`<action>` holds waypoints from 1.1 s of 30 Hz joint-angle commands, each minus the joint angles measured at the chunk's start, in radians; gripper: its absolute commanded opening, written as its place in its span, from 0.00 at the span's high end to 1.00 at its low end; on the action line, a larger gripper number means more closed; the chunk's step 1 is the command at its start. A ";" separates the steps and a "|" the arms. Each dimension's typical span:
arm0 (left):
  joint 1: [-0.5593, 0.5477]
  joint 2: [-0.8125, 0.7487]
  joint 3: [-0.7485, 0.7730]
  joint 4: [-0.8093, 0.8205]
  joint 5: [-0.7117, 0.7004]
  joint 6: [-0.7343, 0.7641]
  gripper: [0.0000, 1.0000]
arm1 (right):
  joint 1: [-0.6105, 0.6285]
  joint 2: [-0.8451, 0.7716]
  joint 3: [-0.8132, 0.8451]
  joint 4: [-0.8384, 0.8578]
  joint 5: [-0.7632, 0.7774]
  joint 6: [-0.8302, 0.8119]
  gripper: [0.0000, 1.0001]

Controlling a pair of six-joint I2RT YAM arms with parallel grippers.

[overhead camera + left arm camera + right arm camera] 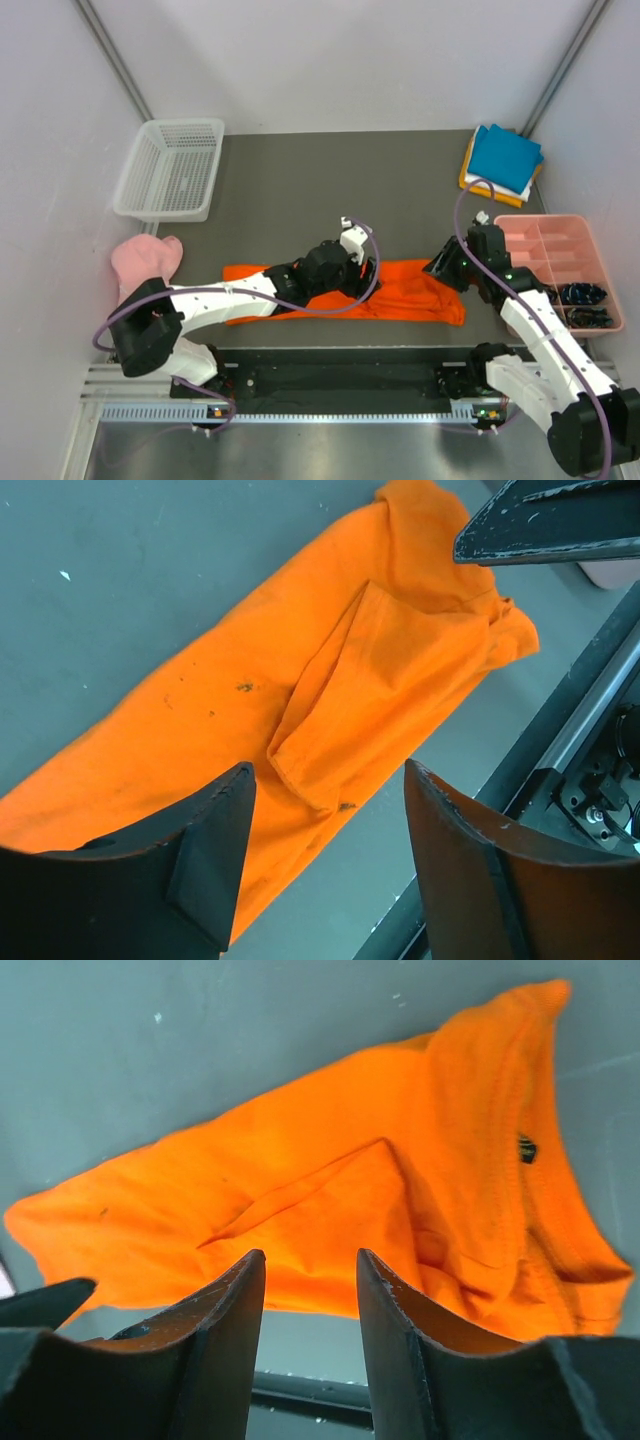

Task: Fold and stack the t-shirts
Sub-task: Fold the other side of the tshirt into a rectangle

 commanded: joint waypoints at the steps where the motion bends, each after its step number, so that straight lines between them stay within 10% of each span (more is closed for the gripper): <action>1: -0.002 0.010 -0.027 0.046 0.020 -0.023 0.31 | 0.019 0.015 0.015 0.060 -0.092 -0.020 0.58; 16: -0.002 0.071 -0.077 0.186 0.144 -0.081 0.02 | 0.105 -0.190 -0.209 0.094 -0.243 0.107 0.53; 33: -0.002 0.111 -0.048 0.171 0.138 -0.066 0.01 | 0.105 -0.147 -0.250 0.086 -0.077 0.121 0.53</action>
